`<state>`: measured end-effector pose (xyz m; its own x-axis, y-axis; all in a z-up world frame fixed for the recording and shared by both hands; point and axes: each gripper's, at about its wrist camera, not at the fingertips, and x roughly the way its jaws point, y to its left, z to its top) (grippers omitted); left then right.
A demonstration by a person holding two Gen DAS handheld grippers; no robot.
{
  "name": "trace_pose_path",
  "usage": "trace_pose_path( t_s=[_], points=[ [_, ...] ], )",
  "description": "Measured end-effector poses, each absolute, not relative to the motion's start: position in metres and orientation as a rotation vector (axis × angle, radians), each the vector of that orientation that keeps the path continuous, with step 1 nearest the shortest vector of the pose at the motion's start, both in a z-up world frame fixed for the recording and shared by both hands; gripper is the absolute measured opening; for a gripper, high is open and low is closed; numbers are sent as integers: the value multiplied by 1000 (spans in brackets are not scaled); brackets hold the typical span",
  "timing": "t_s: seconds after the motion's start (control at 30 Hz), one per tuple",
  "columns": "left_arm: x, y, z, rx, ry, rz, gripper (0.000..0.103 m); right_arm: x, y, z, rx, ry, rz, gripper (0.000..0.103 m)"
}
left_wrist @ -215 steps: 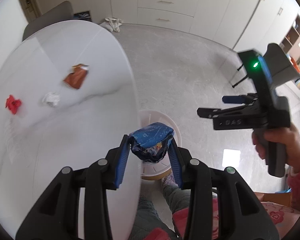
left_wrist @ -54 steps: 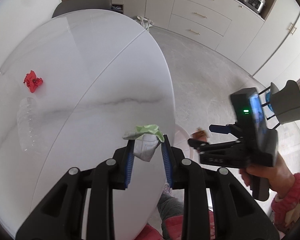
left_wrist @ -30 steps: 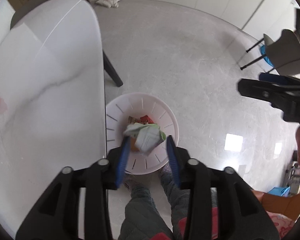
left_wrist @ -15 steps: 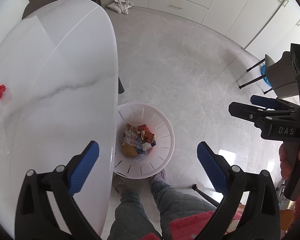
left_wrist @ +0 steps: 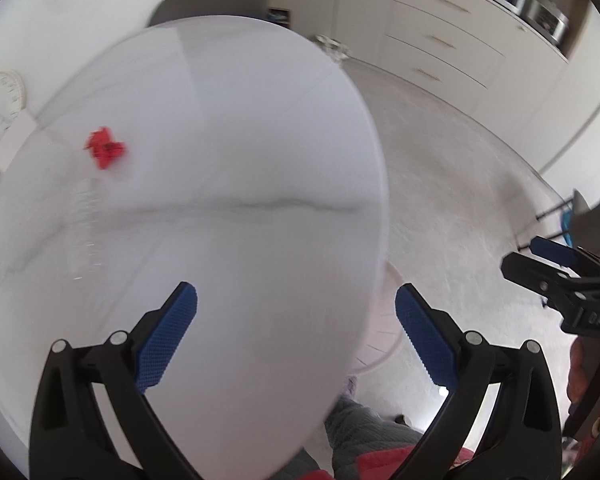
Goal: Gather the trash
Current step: 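Return both tools to the table and close the left tool on the plastic bottle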
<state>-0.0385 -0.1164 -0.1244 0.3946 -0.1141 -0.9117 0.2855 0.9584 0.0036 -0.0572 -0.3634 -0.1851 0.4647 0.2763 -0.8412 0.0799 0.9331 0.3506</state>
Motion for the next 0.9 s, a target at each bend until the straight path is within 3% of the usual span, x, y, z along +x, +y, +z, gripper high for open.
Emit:
trace_pose_path(
  t_s=[0.27,0.53,0.9],
  points=[
    [-14,-26,-113,48,1119,-86,95,-17,-292,-168,289,1071,256,100],
    [4,16,-114,14,1129,-29,95,9,-257,-159,249,1074,290,100],
    [76,54,-174,-49,1271,64,95,37,-234,-162,203,1117,305,100]
  ],
)
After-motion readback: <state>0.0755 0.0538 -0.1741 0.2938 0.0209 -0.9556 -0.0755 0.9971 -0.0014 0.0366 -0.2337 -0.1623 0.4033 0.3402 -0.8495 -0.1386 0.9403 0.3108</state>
